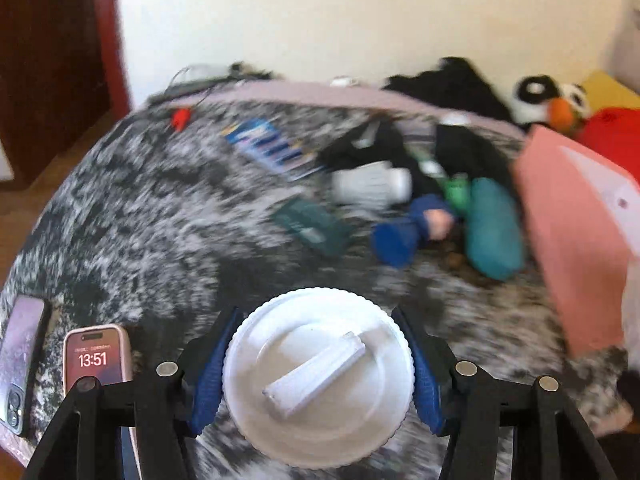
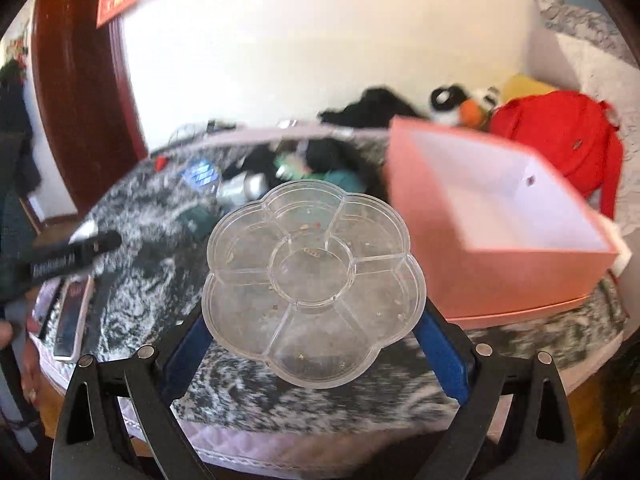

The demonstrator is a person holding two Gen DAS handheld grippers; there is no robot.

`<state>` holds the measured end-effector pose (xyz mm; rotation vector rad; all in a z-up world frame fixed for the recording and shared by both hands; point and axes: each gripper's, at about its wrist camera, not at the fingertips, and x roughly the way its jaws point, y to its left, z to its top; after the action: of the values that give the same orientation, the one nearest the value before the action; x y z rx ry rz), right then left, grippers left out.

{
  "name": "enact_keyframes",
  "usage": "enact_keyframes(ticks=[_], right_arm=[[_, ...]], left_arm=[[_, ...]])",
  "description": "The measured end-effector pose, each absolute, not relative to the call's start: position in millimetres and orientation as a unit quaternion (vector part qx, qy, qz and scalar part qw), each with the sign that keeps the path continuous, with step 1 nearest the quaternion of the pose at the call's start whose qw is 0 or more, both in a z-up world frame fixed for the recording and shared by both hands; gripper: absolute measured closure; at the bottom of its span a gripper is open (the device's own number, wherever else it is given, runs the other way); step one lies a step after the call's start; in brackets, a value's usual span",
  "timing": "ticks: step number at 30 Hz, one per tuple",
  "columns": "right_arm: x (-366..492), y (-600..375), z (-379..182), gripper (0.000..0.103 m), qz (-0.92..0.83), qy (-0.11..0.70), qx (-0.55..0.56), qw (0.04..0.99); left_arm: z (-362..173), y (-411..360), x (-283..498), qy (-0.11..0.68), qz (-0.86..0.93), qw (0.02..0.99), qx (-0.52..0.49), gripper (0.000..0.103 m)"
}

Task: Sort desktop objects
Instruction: 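Carry the container and lid into the pink box and open both tools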

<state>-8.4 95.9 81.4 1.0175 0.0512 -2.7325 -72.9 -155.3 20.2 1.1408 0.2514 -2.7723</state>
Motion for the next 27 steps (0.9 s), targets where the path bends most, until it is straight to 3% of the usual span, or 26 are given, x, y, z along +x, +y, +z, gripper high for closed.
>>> enact_keyframes(ticks=[9,19,21,25,27], right_arm=[[-9.0,215.9,142.6,0.006,-0.958,-0.045,0.282,0.022],[-97.7,347.6,186.0,0.006,-0.961,-0.109,0.251,-0.044],[-131.4,359.3,181.9,0.005,-0.955,-0.105,0.276,-0.014],[-165.5,372.9,169.1,0.0,-0.948,-0.095,0.303,0.0],[-160.5,380.7,161.2,0.0,-0.946,-0.111,0.304,0.001]], left_arm=[[109.5,-31.8,-86.0,0.034,-0.945,-0.048,0.321,0.038],[151.2,137.7,-192.1,-0.015,-0.938,-0.161,0.308,0.038],[144.7,154.0,-217.2,-0.006,-0.93,-0.161,0.331,0.034],[138.9,137.0,-224.5,0.017,-0.931,-0.132,0.34,0.013],[136.4,121.1,-217.1,0.021,-0.934,-0.122,0.334,0.011]])
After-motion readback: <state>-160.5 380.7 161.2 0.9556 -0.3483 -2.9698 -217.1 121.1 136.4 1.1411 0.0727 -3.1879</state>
